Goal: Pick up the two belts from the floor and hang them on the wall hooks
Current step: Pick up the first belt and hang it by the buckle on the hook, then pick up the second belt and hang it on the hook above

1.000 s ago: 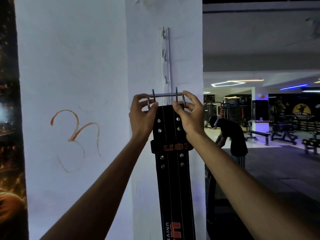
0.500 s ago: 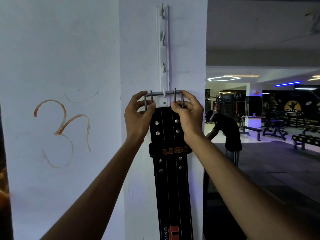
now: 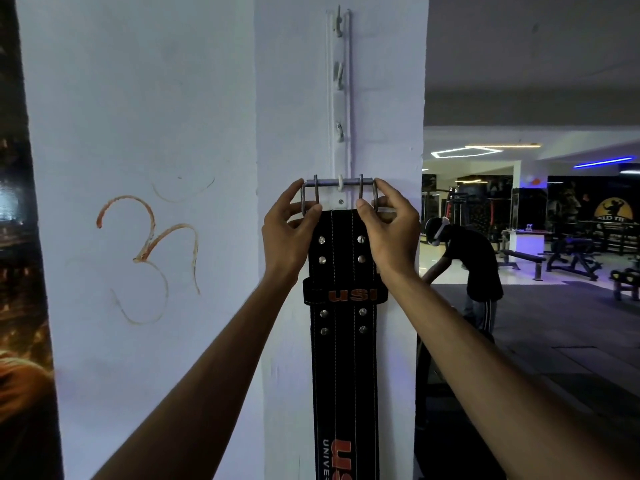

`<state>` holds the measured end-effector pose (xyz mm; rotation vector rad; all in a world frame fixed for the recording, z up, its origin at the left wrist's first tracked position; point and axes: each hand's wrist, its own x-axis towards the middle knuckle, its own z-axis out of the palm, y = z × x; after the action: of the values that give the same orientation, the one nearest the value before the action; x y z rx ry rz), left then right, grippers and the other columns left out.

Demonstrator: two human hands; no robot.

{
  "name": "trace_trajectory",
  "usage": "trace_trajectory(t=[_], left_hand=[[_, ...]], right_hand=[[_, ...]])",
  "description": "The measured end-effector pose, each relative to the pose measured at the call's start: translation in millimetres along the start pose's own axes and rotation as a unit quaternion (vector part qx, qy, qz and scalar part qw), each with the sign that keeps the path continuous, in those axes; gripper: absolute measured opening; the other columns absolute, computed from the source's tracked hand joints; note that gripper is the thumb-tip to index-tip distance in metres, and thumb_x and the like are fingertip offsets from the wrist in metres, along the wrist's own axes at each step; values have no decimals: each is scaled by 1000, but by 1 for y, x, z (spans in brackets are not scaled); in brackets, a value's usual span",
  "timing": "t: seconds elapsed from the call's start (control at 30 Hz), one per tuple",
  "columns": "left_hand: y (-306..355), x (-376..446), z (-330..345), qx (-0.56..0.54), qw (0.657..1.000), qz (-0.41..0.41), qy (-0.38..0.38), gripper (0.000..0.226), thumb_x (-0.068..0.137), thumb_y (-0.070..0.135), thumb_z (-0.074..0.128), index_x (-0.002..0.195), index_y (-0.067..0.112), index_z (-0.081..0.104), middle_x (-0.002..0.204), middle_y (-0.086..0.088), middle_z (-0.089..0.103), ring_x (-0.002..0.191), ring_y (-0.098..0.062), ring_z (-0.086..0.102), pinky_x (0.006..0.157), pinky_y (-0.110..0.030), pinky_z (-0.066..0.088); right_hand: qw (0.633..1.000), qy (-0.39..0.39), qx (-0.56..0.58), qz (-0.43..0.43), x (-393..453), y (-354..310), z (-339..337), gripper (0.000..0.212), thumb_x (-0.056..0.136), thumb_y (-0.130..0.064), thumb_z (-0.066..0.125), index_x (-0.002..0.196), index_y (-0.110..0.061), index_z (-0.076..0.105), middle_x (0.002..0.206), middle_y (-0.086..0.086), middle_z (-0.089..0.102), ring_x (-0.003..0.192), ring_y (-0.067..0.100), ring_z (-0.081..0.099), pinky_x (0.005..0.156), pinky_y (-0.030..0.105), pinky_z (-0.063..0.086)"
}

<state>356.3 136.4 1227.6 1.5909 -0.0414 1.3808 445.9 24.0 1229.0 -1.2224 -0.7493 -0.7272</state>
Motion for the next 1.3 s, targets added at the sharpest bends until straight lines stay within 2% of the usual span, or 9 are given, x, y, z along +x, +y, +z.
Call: trace_trajectory(t=[0.13,0.27,0.33,0.47,0.6,0.8,1.03,1.13,1.3], left_hand=[[-1,-2,-3,-5,1000,-12,-1,49,95,20,70,142,23,56,113,-8,76,99,-18,75,92,-38,62],[-4,-9,-11,24,1000,-10,2,47,97,30,67,141,26,53,116,-2,73,93,-13,75,86,-36,63],[-9,-16,-20,61,998,4,10,44,97,37,65,138,30,54,112,5,72,93,-9,74,87,-38,63],[-22,-48,-57,172,983,42,37,40,97,36,63,135,29,56,112,8,72,91,0,70,82,-20,58],[-55,-132,-124,281,959,22,35,38,97,31,61,135,26,57,116,3,72,98,-12,71,82,-30,61],[-107,-358,-249,464,867,-178,-17,36,96,20,63,133,19,60,125,-7,71,105,-26,70,86,-41,58],[-78,-592,-382,530,736,-420,-43,33,94,13,64,127,10,65,124,-15,69,110,-39,67,86,-46,53],[-61,-663,-436,533,680,-503,-27,34,94,17,64,128,17,64,129,-9,66,110,-34,67,87,-45,54],[-59,-772,-533,505,625,-595,27,34,94,18,63,128,22,64,129,-5,67,111,-30,67,92,-44,56]], right_hand=[[999,8,-31,-12,-3,-2,-1,48,88,-26,70,134,-22,59,106,6,64,90,17,66,86,40,57],[979,74,-129,-140,-22,-18,-3,45,91,-19,62,136,-18,57,116,7,57,108,21,53,94,27,45],[965,67,-152,-202,-41,-24,-3,41,90,-14,60,132,-16,61,116,8,58,109,22,52,93,28,44],[957,-23,-165,-239,-106,-13,-4,36,91,-11,60,126,-11,65,117,9,61,112,23,54,93,37,47],[953,-161,-170,-192,-213,12,-9,36,91,-8,58,126,-8,65,122,9,63,119,22,53,100,36,46],[915,-370,-152,-54,-420,37,-30,39,90,-9,56,128,-8,62,128,9,62,126,24,53,106,34,42],[797,-583,-144,55,-643,14,-50,47,84,-12,57,130,-3,58,130,16,60,126,32,53,104,42,45],[718,-674,-152,86,-728,2,-55,52,82,-17,57,133,-3,56,131,16,60,126,34,52,104,43,47],[597,-780,-162,93,-872,-3,-49,52,84,-21,52,133,-4,54,127,17,61,124,36,54,99,46,49]])
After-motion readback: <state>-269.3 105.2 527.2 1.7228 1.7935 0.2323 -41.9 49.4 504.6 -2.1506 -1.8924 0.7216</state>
